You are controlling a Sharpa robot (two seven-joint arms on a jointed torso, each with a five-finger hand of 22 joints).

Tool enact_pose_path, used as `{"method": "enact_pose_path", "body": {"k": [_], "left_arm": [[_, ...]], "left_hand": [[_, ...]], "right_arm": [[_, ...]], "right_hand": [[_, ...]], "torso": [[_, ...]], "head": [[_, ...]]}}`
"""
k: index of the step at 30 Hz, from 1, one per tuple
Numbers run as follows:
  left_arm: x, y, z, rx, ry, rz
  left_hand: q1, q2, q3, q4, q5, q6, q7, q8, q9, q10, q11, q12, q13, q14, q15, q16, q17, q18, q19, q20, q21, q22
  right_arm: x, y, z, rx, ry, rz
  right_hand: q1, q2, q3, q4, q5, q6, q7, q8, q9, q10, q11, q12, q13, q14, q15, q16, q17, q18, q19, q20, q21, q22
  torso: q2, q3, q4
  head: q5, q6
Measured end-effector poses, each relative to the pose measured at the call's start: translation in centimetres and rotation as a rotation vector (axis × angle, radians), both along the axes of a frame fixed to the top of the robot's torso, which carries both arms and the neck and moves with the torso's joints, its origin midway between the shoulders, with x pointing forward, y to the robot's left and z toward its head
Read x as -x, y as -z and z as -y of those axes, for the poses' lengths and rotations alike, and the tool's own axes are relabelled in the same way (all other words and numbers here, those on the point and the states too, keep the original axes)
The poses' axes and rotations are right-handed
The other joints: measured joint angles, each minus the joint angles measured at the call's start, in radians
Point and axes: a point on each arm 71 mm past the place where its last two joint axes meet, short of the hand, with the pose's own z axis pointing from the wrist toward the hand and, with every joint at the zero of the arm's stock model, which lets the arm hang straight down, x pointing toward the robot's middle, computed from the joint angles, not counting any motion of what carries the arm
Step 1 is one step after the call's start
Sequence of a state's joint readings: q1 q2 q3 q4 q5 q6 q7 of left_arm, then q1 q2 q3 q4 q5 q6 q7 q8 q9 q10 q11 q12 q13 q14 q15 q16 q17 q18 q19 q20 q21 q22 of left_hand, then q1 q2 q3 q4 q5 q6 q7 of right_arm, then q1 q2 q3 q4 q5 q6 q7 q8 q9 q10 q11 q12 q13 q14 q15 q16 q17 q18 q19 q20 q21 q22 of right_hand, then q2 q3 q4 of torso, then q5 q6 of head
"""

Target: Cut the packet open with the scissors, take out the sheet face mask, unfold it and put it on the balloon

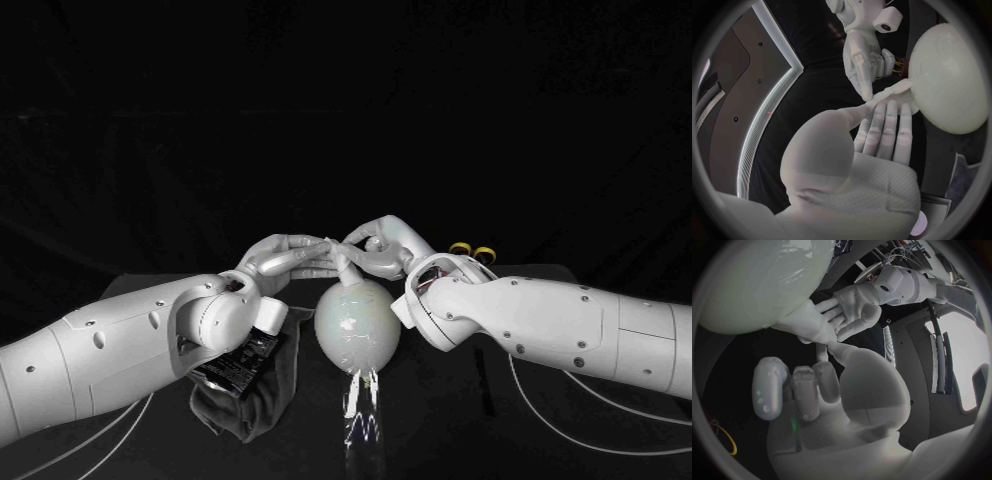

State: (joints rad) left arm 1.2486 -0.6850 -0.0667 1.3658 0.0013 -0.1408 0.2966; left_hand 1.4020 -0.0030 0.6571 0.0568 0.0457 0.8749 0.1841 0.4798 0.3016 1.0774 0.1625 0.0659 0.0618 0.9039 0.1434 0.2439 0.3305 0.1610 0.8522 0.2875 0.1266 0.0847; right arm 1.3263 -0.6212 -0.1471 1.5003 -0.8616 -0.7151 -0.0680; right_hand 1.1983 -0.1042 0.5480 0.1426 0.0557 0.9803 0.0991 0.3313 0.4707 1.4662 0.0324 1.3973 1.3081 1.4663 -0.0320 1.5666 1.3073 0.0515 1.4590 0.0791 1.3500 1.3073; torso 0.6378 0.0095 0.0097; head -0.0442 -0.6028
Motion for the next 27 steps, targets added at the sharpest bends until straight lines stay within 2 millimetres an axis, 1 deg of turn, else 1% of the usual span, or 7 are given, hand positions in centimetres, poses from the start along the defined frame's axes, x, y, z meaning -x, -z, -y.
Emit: {"method": "enact_pose_path", "body": {"k": [3,9,12,17,19,22,27], "left_arm": [[0.01,0.0,0.02,0.0,0.001,0.0],[0.04,0.03,0.06,-0.001,0.002,-0.001],[0.05,0.03,0.08,-0.002,0.003,-0.001],[0.06,0.03,0.08,-0.002,0.003,-0.001],[0.06,0.03,0.09,-0.002,0.003,-0.001],[0.06,0.01,0.1,-0.002,0.003,-0.001],[0.06,0.0,0.09,-0.002,0.004,0.0]], "left_hand": [[-0.001,-0.001,0.003,-0.003,0.0,0.0,0.0,0.0,0.001,0.0,0.0,0.0,0.0,0.0,0.0,0.0,0.001,0.0,0.0,0.0,0.0,0.0],[-0.001,-0.001,0.003,-0.003,0.0,-0.001,0.0,0.0,0.002,0.0,0.0,0.0,0.0,0.0,0.0,0.0,0.001,0.0,0.0,0.0,0.0,0.0],[-0.003,-0.003,0.003,-0.003,0.0,-0.002,-0.001,0.0,0.017,0.0,0.0,0.0,0.0,0.0,0.0,0.004,0.001,0.0,0.0,0.0,0.0,0.001],[-0.002,-0.003,0.003,-0.003,-0.003,0.004,0.0,0.004,0.017,0.0,0.0,0.0,0.0,0.0,0.0,0.004,0.001,0.0,0.0,0.0,0.0,0.001],[-0.002,-0.003,0.003,-0.003,-0.004,0.004,0.0,0.004,0.017,0.0,0.0,0.0,0.0,0.0,0.0,0.004,0.001,0.0,0.0,0.0,0.0,0.001],[-0.002,-0.002,0.003,-0.003,-0.004,0.004,0.0,0.004,0.017,0.0,0.0,0.0,0.0,0.0,0.0,0.004,0.002,0.0,0.0,0.0,0.0,0.001],[-0.002,-0.002,0.003,-0.003,-0.001,0.004,0.0,0.004,0.017,0.0,0.0,0.0,0.0,0.0,0.0,0.004,0.002,0.0,0.0,0.0,0.0,0.001]], "right_arm": [[0.01,-0.01,-0.03,0.0,-0.001,0.0],[0.04,-0.06,-0.1,-0.002,-0.004,0.004],[0.06,-0.09,-0.13,-0.002,-0.005,0.006],[0.11,-0.13,-0.16,-0.003,-0.007,0.011],[0.13,-0.14,-0.17,-0.003,-0.008,0.013],[0.17,-0.18,-0.17,-0.003,-0.006,0.017],[0.25,-0.22,-0.11,-0.004,0.0,0.026]], "right_hand": [[0.04,0.02,0.018,-0.023,0.0,0.017,-0.01,0.007,-0.001,0.001,-0.011,0.011,0.0,-0.003,-0.004,0.0,0.0,0.0,0.006,-0.006,0.007,0.0],[0.067,0.029,0.039,-0.055,-0.003,0.035,-0.017,0.021,0.003,-0.001,-0.018,0.031,-0.001,-0.001,-0.013,-0.001,0.0,0.0,0.007,-0.008,0.022,0.0],[0.076,0.031,0.051,-0.067,-0.006,0.047,-0.019,0.033,0.008,0.0,-0.025,0.043,-0.001,0.002,-0.017,-0.003,0.001,0.0,0.007,-0.018,0.031,0.001],[0.087,0.034,0.053,-0.074,-0.01,0.047,-0.019,0.039,0.008,0.0,-0.025,0.067,-0.001,-0.001,-0.02,0.001,0.001,0.0,0.007,-0.018,0.046,0.001],[0.089,0.033,0.053,-0.074,-0.01,0.051,-0.015,0.039,0.008,-0.003,-0.029,0.076,-0.001,-0.001,-0.02,0.001,0.001,0.0,0.007,-0.018,0.046,0.001],[0.089,0.033,0.051,-0.076,-0.01,0.051,-0.016,0.039,0.008,0.002,-0.034,0.08,0.0,0.0,-0.026,0.001,0.001,0.0,0.007,-0.026,0.053,0.001],[0.089,0.033,0.05,-0.077,-0.012,0.051,-0.016,0.039,0.008,-0.001,-0.038,0.08,0.0,-0.001,-0.027,0.001,0.001,0.0,0.007,-0.026,0.061,0.001]], "torso": [[0.0,-0.0004,0.0],[0.0,-0.0004,0.0005],[0.0,-0.0004,0.0005],[0.0,-0.0003,0.0004],[0.0,-0.0002,0.0004],[0.0,-0.0001,0.0003],[0.0,0.0,0.0003]], "head": [[0.0,0.0],[0.0,0.0],[0.0,-0.001],[0.001,-0.002],[0.001,-0.002],[0.0,-0.002],[-0.002,-0.004]]}}
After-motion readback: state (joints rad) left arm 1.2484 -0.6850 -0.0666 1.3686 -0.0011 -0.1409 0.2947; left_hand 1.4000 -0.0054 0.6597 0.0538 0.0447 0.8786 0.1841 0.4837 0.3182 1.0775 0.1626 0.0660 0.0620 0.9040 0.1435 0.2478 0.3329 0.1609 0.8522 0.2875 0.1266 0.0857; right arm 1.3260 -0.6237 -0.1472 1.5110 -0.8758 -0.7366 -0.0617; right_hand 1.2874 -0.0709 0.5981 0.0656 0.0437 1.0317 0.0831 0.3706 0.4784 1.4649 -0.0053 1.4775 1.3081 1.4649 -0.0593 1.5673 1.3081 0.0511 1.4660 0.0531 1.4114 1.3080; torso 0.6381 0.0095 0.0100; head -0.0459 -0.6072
